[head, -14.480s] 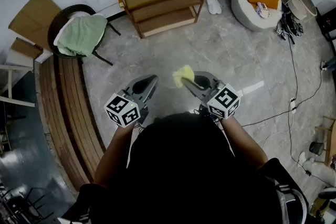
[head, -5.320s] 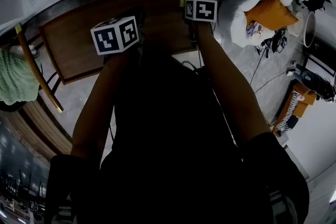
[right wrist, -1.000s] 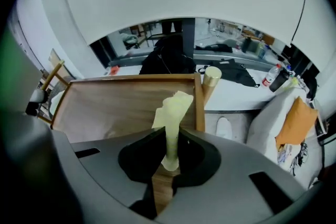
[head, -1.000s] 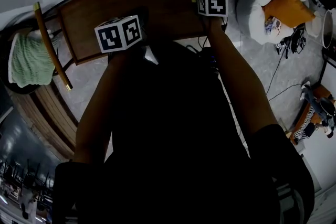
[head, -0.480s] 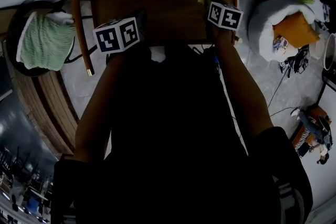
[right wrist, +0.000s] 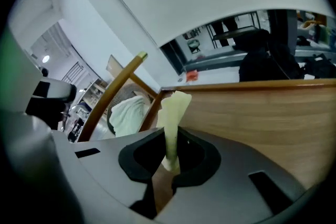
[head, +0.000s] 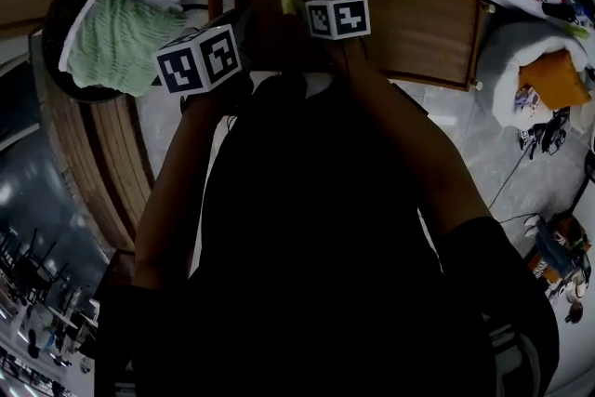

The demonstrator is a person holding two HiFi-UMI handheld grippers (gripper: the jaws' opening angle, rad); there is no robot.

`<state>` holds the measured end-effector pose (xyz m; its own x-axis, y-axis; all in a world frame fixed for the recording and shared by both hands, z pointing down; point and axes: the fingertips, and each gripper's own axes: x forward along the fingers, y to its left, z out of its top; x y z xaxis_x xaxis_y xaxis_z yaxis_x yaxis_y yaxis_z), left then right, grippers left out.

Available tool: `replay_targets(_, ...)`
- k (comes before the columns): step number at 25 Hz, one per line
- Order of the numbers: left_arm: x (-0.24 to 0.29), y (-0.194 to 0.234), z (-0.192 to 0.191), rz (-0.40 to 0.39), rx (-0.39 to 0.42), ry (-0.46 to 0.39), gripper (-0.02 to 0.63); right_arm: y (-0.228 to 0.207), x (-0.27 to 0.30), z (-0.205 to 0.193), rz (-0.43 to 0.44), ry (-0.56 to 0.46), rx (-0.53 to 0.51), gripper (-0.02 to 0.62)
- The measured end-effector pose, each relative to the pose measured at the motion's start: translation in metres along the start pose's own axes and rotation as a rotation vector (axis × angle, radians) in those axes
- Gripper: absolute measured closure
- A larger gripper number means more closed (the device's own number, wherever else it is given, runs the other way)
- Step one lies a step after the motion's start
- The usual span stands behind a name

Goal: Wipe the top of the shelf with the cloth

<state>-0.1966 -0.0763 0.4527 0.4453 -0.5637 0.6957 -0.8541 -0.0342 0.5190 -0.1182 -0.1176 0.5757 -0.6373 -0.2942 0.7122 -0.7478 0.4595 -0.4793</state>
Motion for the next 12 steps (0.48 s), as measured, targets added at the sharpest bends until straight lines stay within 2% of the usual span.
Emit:
replay_targets(4,-0.015,0.023,-0.007,0.011,-0.021,0.011,0.597,0.032,0.045,-0.020,0.034,0.073,-0.050,0.548)
replay_targets(8,-0.018,0.036,-0.020,0.020,-0.030,0.038,0.597,0.063,0.071,-0.027,0.089,0.085,-0.108,0.548)
replay_targets(12,-0.017,0.041,-0.024,0.011,-0.024,0.063,0.597,0.077,0.091,-0.033,0.063,0.127,-0.179,0.548)
